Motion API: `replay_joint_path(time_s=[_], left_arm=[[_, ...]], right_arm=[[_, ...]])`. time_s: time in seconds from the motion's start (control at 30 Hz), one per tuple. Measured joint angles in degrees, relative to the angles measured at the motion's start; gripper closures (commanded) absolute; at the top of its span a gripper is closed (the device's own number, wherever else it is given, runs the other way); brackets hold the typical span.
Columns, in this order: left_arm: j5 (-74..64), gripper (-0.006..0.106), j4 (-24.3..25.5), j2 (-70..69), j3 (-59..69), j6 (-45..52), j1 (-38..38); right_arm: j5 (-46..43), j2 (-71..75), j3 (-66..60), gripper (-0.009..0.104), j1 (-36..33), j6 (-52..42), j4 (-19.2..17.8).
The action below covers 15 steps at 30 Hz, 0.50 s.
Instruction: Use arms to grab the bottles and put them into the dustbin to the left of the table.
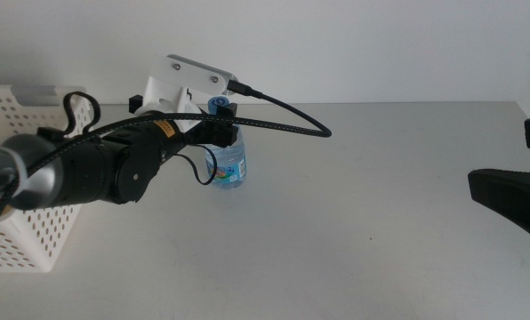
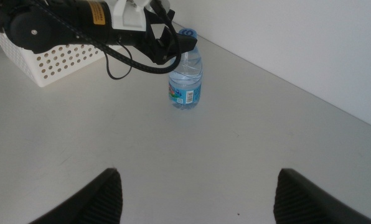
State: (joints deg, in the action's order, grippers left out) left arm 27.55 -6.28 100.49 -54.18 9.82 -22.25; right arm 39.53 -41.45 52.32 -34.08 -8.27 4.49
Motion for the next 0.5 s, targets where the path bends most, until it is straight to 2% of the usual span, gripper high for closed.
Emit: replay_joint_path(time_s=[0.5], left_arm=[[12.87,0.009,2.01,14.87,-3.84,-4.46,0.0]], right_arm=[[0.0,0.0,0.0,0.033,0.0,0.0,0.0]])
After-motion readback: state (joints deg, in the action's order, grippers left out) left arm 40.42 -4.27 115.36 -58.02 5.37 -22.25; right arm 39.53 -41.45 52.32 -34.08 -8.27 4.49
